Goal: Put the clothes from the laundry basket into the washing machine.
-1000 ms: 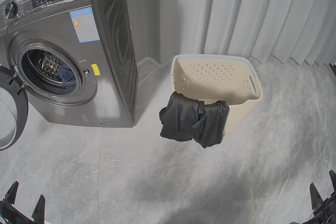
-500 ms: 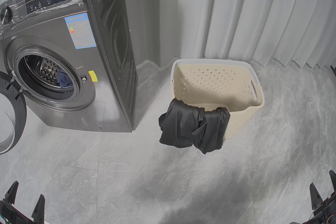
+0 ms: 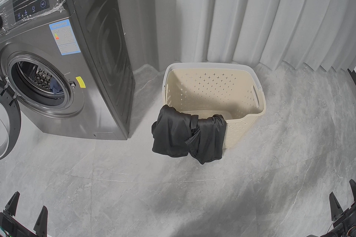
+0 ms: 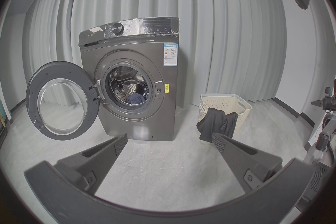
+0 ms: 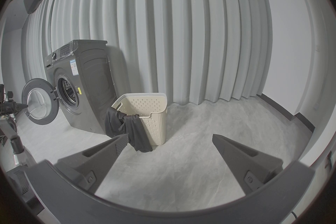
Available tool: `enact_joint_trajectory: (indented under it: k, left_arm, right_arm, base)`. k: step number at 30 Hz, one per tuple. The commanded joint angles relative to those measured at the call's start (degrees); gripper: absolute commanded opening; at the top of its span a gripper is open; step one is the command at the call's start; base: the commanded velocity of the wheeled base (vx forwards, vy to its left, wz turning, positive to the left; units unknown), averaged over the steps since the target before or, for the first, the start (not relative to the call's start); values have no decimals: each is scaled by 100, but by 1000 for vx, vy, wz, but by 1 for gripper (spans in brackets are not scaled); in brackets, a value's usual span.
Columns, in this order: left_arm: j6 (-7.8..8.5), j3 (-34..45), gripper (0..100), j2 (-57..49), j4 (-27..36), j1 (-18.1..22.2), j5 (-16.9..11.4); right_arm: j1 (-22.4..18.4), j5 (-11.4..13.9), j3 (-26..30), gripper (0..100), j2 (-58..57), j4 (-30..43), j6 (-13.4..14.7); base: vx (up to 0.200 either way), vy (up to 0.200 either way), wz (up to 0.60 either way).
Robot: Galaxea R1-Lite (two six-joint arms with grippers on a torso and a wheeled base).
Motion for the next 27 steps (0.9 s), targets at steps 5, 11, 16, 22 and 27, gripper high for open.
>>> enact_joint_trajectory:
  k: [5, 11, 16, 22, 27]
  left_arm:
    - [-9, 101, 100, -70, -2, 1, -11]
    - [-26, 101, 100, -70, -2, 1, 7]
    - [-26, 101, 100, -70, -2, 1, 7]
    - [-35, 101, 100, -70, -2, 1, 7]
    - [-35, 101, 100, -70, -2, 1, 15]
  right_arm:
    - [46, 74, -1006, 100, 202, -48, -45]
    - [81, 663, -980, 100, 1345, 479, -27]
    - [90, 1085, -1041, 100, 2760, 330, -89]
    - [538, 1410, -1050, 100, 4658, -593, -27]
    - [1066, 1357, -954, 100, 6117, -1797, 69]
  base:
    - [80, 0, 0]
    - [200, 0, 0]
    - [160, 0, 0]
    - [0, 0, 0]
    - [0, 0, 0]
